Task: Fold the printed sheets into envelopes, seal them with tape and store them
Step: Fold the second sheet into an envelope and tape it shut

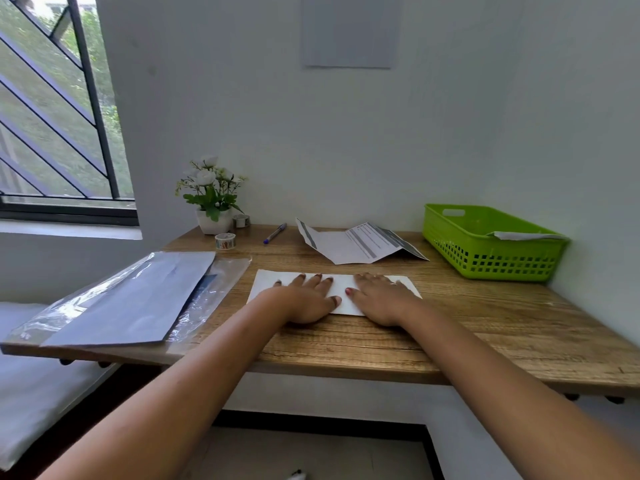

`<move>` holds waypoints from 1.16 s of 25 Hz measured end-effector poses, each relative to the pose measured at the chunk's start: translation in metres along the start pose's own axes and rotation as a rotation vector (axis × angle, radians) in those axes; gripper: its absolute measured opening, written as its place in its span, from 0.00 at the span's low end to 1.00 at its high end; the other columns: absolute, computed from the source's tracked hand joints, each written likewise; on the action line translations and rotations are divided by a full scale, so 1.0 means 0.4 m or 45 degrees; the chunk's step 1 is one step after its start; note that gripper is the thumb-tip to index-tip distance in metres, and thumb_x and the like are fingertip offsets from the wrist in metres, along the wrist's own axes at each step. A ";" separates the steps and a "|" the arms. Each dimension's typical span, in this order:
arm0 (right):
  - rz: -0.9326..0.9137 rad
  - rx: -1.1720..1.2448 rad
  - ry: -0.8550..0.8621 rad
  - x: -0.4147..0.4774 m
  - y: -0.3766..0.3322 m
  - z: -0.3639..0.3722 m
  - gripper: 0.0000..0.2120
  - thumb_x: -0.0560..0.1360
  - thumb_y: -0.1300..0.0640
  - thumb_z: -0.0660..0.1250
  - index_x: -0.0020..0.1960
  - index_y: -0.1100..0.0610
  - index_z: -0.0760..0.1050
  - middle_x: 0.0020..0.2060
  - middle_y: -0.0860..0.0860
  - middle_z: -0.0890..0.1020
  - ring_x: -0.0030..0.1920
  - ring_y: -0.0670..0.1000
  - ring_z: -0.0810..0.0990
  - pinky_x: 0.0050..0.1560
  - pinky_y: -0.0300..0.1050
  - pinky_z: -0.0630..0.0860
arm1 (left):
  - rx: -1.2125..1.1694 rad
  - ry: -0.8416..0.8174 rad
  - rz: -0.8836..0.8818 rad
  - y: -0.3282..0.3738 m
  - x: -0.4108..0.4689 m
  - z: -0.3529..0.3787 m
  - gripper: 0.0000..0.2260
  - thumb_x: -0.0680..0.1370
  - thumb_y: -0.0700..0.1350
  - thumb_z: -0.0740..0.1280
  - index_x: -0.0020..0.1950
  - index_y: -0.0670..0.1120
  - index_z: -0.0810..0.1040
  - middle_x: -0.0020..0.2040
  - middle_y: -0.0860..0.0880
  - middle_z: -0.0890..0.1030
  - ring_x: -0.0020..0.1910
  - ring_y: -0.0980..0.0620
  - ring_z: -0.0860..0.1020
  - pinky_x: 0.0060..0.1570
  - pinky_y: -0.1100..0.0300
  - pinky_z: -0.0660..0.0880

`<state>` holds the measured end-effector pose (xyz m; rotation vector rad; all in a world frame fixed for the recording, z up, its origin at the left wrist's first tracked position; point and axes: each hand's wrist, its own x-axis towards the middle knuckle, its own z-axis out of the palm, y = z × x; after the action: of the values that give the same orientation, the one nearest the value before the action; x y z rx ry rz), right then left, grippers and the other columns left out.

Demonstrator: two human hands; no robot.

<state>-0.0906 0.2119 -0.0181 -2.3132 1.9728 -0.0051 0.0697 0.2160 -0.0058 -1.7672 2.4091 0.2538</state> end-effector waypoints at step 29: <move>-0.204 0.250 0.119 0.485 -0.524 -0.037 0.29 0.75 0.60 0.60 0.72 0.40 0.62 0.69 0.54 0.71 0.66 0.59 0.71 0.64 0.59 0.71 | -0.542 0.915 -0.565 -0.572 0.158 0.003 0.21 0.76 0.36 0.56 0.67 0.50 0.70 0.61 0.45 0.77 0.59 0.44 0.74 0.52 0.54 0.72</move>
<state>0.1457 0.0522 0.0008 -2.3716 1.7316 -0.3094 0.2693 0.0901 -0.0324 -2.9459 2.3754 0.0828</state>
